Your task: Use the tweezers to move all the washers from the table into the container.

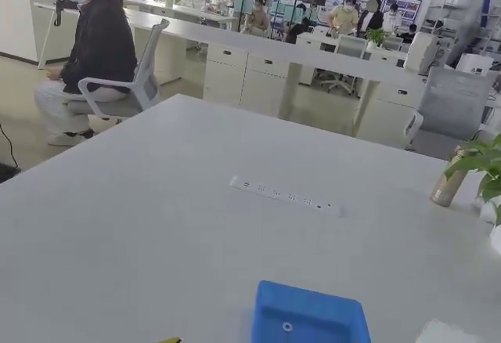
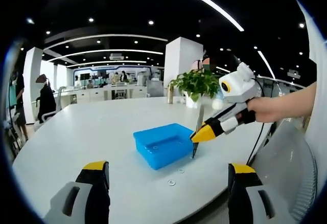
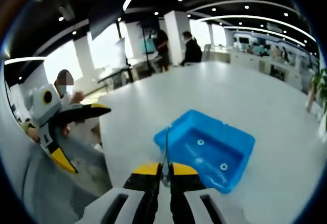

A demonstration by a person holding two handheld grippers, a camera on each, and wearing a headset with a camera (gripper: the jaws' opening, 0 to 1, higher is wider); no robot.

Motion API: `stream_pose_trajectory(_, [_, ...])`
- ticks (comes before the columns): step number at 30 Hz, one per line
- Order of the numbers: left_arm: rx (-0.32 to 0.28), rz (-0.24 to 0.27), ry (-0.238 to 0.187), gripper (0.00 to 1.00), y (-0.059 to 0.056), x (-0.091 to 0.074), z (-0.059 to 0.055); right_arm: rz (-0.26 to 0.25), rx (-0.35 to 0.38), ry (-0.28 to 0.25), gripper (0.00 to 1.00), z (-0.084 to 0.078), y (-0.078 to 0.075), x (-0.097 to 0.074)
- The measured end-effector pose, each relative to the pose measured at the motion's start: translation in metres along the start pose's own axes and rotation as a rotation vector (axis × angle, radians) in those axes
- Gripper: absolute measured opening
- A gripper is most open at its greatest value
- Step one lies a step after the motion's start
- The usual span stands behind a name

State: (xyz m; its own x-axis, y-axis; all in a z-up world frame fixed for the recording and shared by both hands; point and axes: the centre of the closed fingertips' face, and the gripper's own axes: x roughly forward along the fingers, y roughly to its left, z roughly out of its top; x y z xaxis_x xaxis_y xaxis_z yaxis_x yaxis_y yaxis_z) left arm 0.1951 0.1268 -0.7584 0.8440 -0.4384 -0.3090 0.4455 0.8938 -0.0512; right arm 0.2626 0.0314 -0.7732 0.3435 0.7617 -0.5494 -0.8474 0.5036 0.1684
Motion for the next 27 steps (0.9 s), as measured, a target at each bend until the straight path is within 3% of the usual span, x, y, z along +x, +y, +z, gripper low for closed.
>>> stream_pose_trajectory(8, [-0.015,-0.006,0.090,0.99,0.000,0.001,-0.015,-0.044,0.048,-0.069,0.03,0.029,-0.020,-0.016])
stream_pose_trajectory(15, [-0.015,0.001,0.075,0.99,0.001,0.000,-0.014,-0.077,0.078,-0.109,0.03,0.045,-0.043,-0.015])
stream_pose_trajectory(22, [-0.013,0.007,0.039,0.99,0.003,-0.001,-0.009,-0.143,0.114,-0.087,0.03,0.042,-0.073,-0.002])
stream_pose_trajectory(27, [-0.014,0.004,0.038,0.99,0.002,-0.001,-0.009,-0.145,0.127,-0.071,0.03,0.041,-0.087,0.010])
